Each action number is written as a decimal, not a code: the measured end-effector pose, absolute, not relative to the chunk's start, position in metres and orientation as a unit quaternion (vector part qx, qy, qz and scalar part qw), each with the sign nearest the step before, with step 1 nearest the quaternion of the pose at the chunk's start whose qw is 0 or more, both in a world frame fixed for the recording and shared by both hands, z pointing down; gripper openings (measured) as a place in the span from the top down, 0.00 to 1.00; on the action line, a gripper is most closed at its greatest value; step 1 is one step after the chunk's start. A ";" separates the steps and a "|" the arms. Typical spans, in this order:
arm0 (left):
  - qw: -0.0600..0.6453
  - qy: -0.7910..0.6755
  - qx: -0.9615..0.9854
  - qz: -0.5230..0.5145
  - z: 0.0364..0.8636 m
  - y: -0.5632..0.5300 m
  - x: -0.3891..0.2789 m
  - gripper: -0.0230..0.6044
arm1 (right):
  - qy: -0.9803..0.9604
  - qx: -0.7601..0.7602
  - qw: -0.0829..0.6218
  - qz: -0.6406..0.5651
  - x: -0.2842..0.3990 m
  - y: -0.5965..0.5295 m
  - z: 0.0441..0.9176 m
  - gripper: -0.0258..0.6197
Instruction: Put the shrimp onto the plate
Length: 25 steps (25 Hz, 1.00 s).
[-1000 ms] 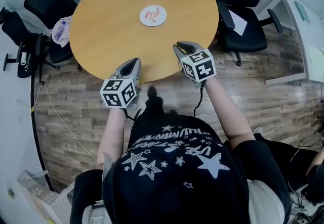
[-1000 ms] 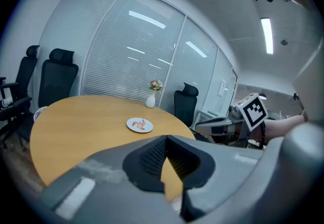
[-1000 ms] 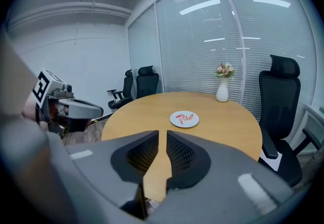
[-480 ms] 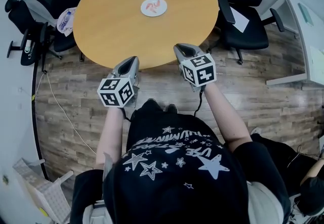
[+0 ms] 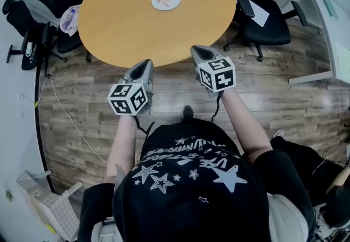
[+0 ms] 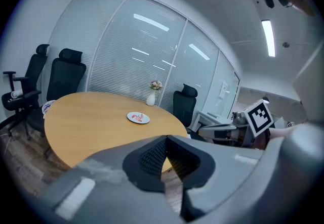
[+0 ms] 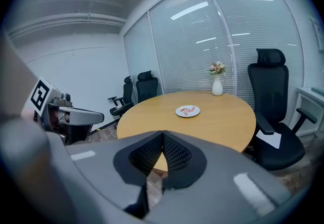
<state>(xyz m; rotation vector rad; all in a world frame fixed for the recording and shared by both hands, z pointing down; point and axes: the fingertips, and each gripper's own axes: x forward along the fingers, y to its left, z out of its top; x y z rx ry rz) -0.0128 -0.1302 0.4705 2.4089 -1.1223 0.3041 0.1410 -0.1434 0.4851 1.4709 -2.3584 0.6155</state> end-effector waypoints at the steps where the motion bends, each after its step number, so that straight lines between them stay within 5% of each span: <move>1: 0.235 -0.410 0.875 0.107 0.471 -0.127 -0.017 0.96 | -0.818 0.513 0.146 0.214 0.138 -0.140 0.484 0.96; 25: 0.229 -0.387 0.888 0.094 0.454 -0.033 -0.090 0.96 | -0.798 0.545 0.152 0.209 0.071 -0.035 0.464 0.96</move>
